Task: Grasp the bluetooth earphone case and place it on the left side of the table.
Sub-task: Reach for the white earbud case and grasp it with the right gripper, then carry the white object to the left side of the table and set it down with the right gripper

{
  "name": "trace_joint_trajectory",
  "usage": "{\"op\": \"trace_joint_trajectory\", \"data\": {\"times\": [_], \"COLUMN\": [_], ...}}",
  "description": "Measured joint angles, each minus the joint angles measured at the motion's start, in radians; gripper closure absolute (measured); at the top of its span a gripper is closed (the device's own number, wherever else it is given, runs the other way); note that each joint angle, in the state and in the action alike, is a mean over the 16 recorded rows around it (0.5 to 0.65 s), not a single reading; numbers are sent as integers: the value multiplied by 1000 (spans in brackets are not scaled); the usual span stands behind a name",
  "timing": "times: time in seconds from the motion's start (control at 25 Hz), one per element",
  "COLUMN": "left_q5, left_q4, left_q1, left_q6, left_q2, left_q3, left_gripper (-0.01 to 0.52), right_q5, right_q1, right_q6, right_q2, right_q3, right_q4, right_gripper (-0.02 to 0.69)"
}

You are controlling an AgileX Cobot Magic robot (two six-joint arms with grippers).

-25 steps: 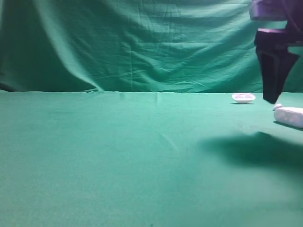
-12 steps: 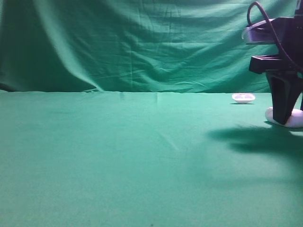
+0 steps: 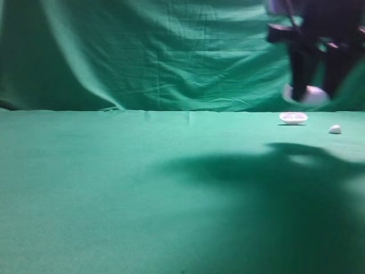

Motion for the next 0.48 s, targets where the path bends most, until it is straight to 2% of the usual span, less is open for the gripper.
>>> {"op": "trace_joint_trajectory", "data": {"times": [0.48], "left_q5": [0], "left_q4": [0], "left_q1": [0], "left_q6": [0], "left_q2": [0], "left_q3": [0], "left_gripper": [514], "right_q5": [93], "right_q1": [344], "right_q6": [2], "right_q2": [403], "right_q3": [-615], "right_q4": [31], "right_gripper": [366]}}
